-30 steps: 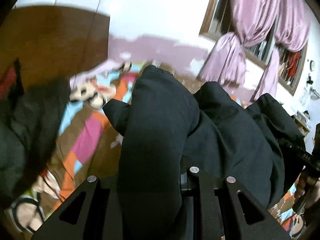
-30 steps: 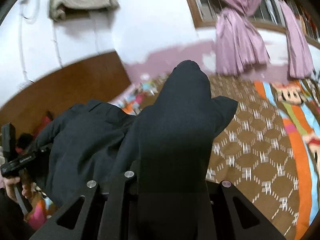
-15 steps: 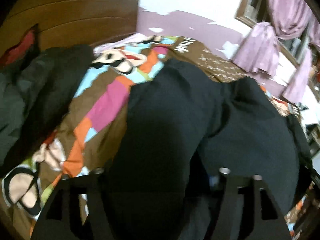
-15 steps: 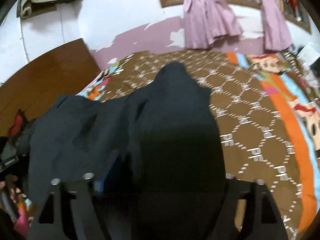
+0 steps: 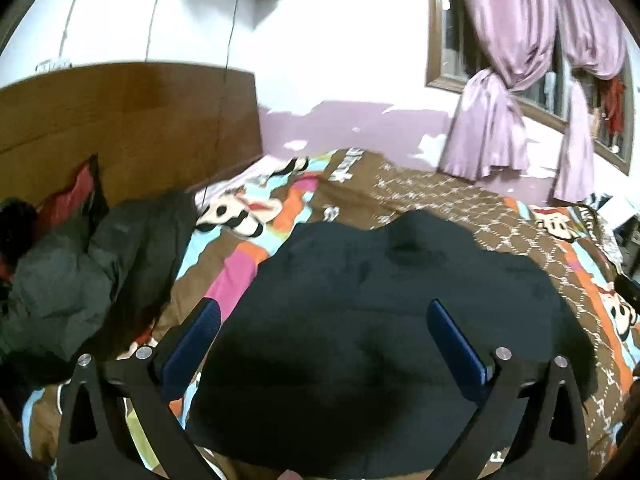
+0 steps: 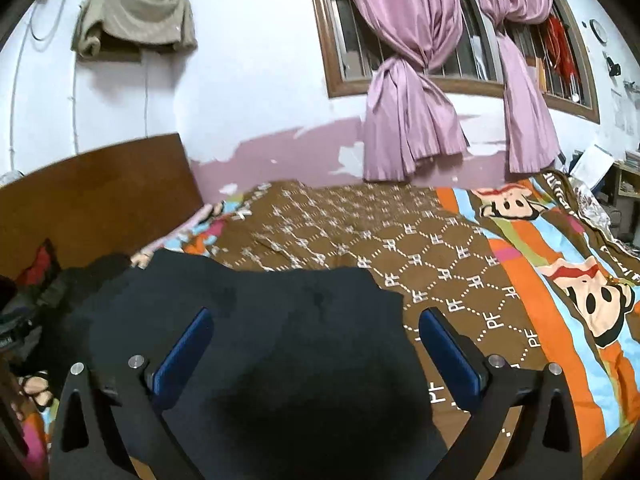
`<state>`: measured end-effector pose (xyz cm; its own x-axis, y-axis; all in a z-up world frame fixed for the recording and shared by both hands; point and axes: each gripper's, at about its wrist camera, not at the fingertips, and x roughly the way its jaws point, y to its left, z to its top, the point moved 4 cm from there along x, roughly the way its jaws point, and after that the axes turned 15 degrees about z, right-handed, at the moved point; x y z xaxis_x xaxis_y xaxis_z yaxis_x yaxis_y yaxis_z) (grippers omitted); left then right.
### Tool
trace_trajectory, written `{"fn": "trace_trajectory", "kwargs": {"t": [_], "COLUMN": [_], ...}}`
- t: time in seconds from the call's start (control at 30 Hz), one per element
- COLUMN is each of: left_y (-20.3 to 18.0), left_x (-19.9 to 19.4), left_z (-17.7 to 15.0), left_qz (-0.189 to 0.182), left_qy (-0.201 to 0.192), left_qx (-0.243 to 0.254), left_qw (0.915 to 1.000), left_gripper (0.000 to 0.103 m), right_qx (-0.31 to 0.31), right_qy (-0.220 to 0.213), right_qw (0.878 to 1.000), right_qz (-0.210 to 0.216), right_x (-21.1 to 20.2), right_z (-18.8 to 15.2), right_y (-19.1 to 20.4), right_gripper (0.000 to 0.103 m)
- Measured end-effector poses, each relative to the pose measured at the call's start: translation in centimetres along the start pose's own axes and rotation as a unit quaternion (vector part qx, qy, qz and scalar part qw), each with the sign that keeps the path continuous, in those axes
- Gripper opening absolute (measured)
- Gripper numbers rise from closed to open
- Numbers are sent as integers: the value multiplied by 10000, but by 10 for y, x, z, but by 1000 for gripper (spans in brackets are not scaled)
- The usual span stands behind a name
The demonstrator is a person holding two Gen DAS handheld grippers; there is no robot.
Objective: Fold large clothes
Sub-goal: 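Pull both grippers back from the folded jacket bundle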
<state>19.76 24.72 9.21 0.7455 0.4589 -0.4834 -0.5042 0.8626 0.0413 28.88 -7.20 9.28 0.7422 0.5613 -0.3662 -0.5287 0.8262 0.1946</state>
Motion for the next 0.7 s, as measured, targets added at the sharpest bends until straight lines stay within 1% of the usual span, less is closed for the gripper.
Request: {"fn": "trace_trajectory", "kwargs": {"t": [0.1, 0.2, 0.33, 0.53, 0.7], "left_y": [2, 7, 12, 15, 16], "left_x": [-17, -33, -54, -86, -101], "left_z": [4, 4, 4, -8, -16], "left_qz": [-85, -221, -373, -332, -418], "left_qy": [-199, -233, -277, -627, -689], "left_qx": [-88, -178, -275, -63, 119], "left_qw": [9997, 9993, 9985, 9975, 9967], "left_gripper": [101, 101, 101, 101, 101], "right_qx": [-22, -41, -37, 29, -90], "right_qy": [-220, -407, -439, -605, -736], "right_qw": [9997, 9988, 9982, 9961, 9947], "right_qz": [133, 257, 413, 645, 713], "right_x": [-17, -37, -55, -84, -104], "right_z": [3, 0, -3, -5, -8], "right_y": [13, 26, 38, 54, 69], "right_gripper": [103, 103, 103, 103, 103]}}
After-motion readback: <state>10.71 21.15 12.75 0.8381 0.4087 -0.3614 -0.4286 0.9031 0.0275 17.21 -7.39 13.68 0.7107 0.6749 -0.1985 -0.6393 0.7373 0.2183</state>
